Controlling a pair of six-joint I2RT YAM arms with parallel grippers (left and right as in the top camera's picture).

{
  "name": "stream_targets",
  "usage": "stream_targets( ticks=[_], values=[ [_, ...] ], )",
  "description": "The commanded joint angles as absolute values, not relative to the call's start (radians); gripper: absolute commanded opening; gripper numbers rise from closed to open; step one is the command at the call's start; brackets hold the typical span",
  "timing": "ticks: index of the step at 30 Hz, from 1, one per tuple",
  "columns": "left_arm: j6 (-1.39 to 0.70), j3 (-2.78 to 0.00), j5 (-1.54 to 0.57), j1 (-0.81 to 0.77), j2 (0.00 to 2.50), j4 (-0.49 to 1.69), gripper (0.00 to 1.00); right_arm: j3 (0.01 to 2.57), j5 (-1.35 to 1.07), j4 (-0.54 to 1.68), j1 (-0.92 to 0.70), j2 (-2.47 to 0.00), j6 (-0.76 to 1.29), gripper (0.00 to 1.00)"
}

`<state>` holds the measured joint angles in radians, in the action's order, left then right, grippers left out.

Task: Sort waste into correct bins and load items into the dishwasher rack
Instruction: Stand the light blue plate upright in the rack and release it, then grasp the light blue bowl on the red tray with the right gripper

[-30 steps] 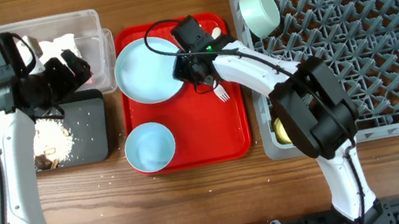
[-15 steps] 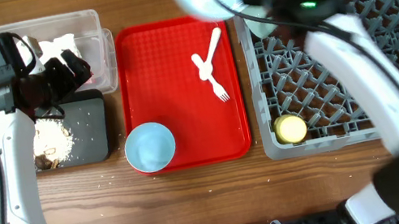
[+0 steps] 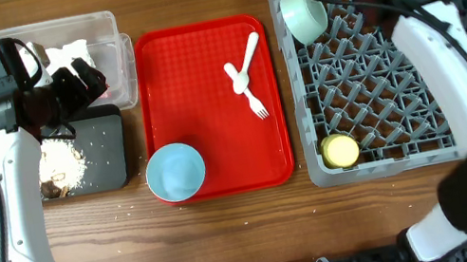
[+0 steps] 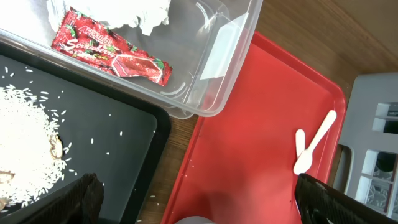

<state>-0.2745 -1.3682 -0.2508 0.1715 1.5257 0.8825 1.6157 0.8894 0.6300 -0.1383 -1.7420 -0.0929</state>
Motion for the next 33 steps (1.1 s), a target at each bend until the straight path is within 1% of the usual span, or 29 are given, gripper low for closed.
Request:
stream_targets(
  ticks=[1, 7, 8, 9, 10, 11, 12, 15, 18, 21, 24, 25, 26, 28, 29, 30, 33],
  values=[
    [-0.265, -1.380, -0.241, 0.176, 1.520, 0.881, 1.00, 1.608, 0.920, 0.606, -0.140, -1.839, -0.184, 0.04],
    [-0.265, -1.380, -0.241, 0.176, 1.520, 0.881, 1.00, 1.608, 0.897, 0.603, -0.149, -1.939, -0.183, 0.04],
    [-0.265, -1.380, -0.241, 0.176, 1.520, 0.881, 1.00, 1.608, 0.866, 0.603, -0.152, -1.940, -0.183, 0.06],
    [-0.265, -1.380, -0.241, 0.176, 1.520, 0.881, 1.00, 1.608, 0.819, 0.602, -0.154, -1.940, -0.183, 0.16],
    [-0.265, -1.380, -0.241, 0.176, 1.520, 0.880, 1.00, 1.608, 0.754, 0.599, -0.157, -1.940, -0.180, 0.33],
    [-0.265, -1.380, -0.241, 0.176, 1.520, 0.880, 1.00, 1.608, 0.703, 0.593, -0.158, -1.937, -0.169, 0.69],
    [-0.265, -1.380, -0.241, 0.176, 1.520, 0.881, 1.00, 1.609, 0.668, 0.590, -0.158, -1.932, -0.151, 0.78],
    [-0.265, -1.380, -0.241, 0.176, 1.520, 0.880, 1.00, 1.618, 0.558, 0.592, -0.158, -1.899, -0.142, 0.91],
    [-0.265, -1.380, -0.241, 0.176, 1.520, 0.881, 1.00, 1.620, 0.472, 0.593, -0.158, -1.816, -0.122, 1.00],
    [-0.265, -1.380, -0.241, 0.176, 1.520, 0.881, 1.00, 1.620, 0.307, 0.597, -0.158, -1.707, -0.062, 1.00],
    [-0.265, -1.380, -0.241, 0.176, 1.520, 0.881, 1.00, 1.620, -0.046, 0.618, -0.158, -1.583, 0.045, 1.00],
    [-0.265, -1.380, -0.241, 0.176, 1.520, 0.881, 1.00, 1.620, -0.122, 0.627, -0.158, -1.562, 0.072, 1.00],
    [-0.265, -1.380, -0.241, 0.176, 1.520, 0.881, 1.00, 1.620, -0.249, 0.634, -0.158, -1.546, 0.124, 1.00],
    [-0.265, -1.380, -0.241, 0.176, 1.520, 0.881, 1.00, 1.610, -0.448, 0.637, -0.167, -1.560, 0.206, 0.95],
    [-0.265, -1.380, -0.241, 0.176, 1.520, 0.881, 1.00, 1.591, -0.507, 0.646, -0.198, -1.594, 0.252, 0.88],
    [-0.265, -1.380, -0.241, 0.176, 1.520, 0.881, 1.00, 1.575, -0.507, 0.657, -0.228, -1.621, 0.290, 0.84],
    [-0.265, -1.380, -0.241, 0.176, 1.520, 0.881, 1.00, 1.535, -0.507, 0.701, -0.342, -1.715, 0.355, 0.74]
  ],
)
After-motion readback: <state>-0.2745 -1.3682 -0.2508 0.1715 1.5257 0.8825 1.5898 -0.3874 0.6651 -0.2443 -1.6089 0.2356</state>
